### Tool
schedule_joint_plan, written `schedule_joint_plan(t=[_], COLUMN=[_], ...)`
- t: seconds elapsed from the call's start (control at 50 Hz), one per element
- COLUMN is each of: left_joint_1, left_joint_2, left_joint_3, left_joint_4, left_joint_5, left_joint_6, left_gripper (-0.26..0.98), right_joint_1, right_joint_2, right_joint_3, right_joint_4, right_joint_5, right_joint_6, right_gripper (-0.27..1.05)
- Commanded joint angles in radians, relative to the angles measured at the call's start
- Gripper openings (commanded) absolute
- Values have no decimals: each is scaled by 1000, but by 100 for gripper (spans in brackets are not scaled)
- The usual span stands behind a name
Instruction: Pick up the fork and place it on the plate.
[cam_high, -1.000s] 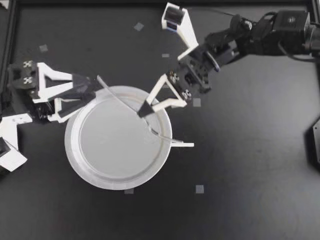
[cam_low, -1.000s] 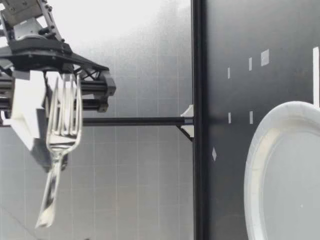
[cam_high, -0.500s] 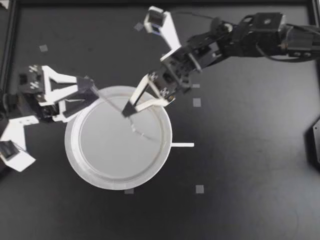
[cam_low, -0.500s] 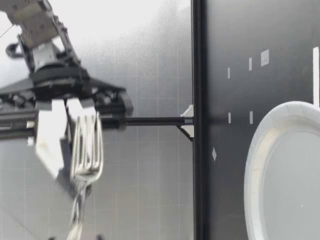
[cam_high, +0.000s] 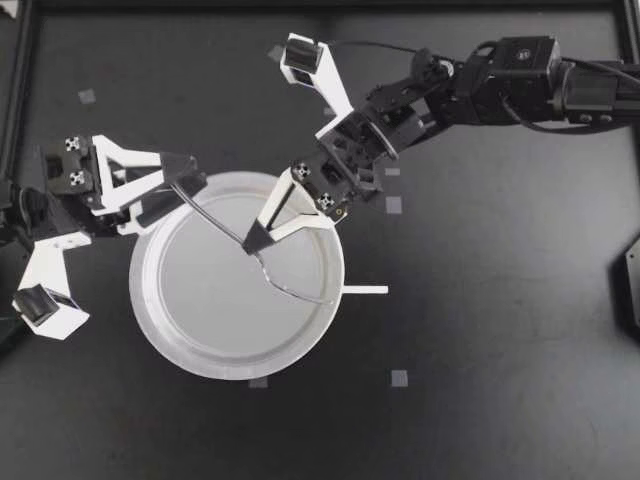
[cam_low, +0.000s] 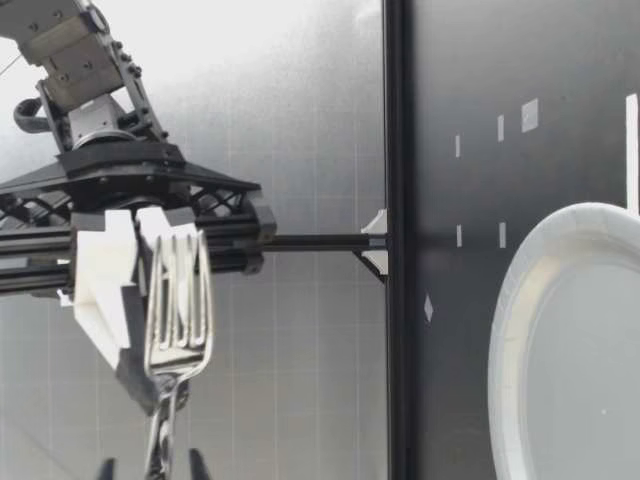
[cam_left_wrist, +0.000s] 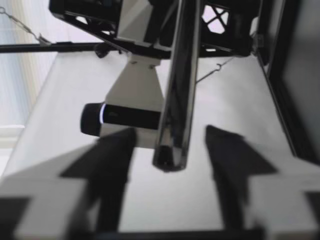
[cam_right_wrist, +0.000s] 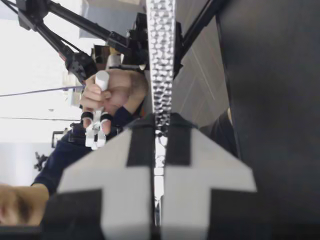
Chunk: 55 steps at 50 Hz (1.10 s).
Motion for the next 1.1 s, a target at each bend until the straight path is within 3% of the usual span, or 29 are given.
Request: schedule_joint_plan(t=[0.0, 0.16, 0.46, 0.58, 0.78, 1.0, 1.08], left_joint_1=[2, 3, 2, 3, -11, -71, -97], left_joint_2=[-12, -14, -14, -14, -14, -12, -15], left_joint_3=[0, 8, 15, 9, 14, 18, 20], left_joint_4=[-2, -8, -55, -57, -57, -60, -92], left_joint_5=[0, 18, 21, 38, 95, 141, 207], left_joint_6=[-5, -26, -132, -166, -204, -285, -374], left_gripper=[23, -2, -4, -4, -4, -4, -4], right_joint_1=[3, 3, 3, 3, 3, -29, -64], right_joint_2=[-17, -17, -6, -3, 9, -8, -31], right_joint_3=[-9, -14, -37, -55, -63, -112, -123], right_joint_4=[5, 6, 5, -5, -57, -77, -77], right_joint_5=[3, -31, -49, -28, -41, -67, -77], right_joint_6=[-3, -6, -14, -20, -23, -87, -98], right_gripper=[-9, -9, -7, 13, 77, 75, 75])
